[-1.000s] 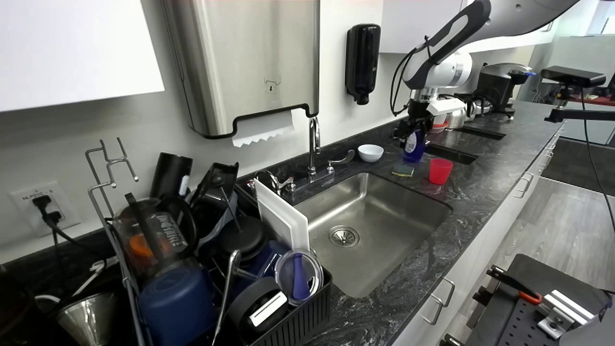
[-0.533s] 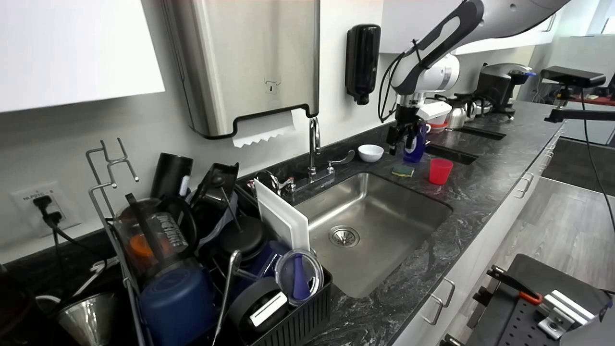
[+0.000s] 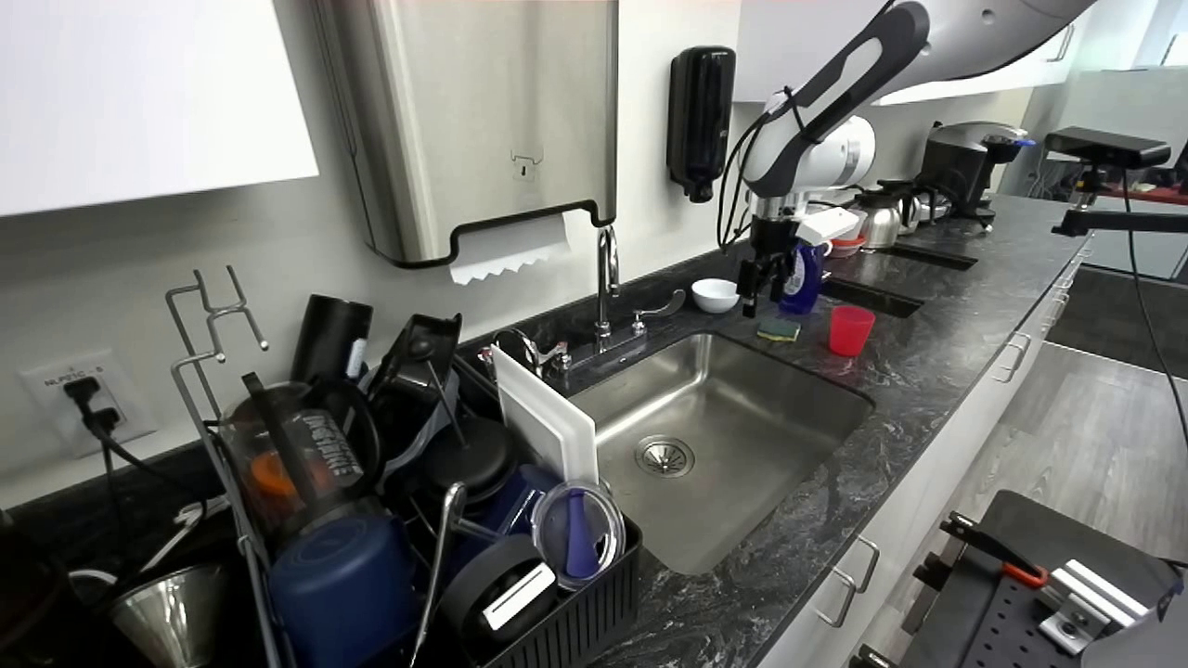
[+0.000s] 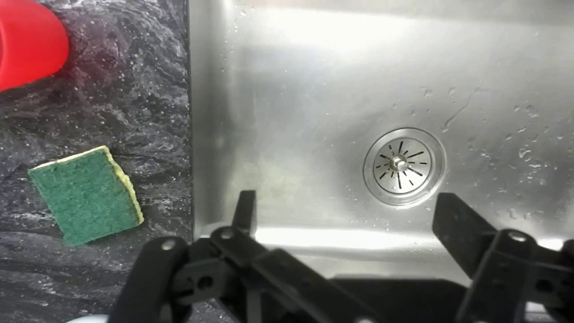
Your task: Push the right faucet handle backwards, take the red cup out of the sink
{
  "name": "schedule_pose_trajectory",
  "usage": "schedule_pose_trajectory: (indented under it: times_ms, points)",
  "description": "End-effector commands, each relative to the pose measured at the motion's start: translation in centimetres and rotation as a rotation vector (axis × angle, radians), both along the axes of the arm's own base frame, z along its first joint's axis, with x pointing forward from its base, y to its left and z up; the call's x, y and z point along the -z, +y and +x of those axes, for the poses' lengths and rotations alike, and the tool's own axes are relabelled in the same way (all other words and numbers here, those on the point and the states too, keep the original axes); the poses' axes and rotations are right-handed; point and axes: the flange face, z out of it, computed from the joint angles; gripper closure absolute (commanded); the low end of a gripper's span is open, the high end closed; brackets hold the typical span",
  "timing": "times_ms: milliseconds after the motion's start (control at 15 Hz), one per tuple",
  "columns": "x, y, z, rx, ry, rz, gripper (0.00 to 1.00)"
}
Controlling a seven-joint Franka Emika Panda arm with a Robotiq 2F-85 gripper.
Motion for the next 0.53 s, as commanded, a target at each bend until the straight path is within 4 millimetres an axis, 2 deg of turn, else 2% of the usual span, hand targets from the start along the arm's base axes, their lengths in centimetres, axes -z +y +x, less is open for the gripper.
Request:
schedule_pose_trajectory:
  times_ms: [0, 467]
  points:
    - [0.1, 1.3, -1.8, -0.047, 0.002, -0.004, 0.0]
    - [0.5, 3.5, -5.6, -0.069, 0.006, 0.001, 0.0]
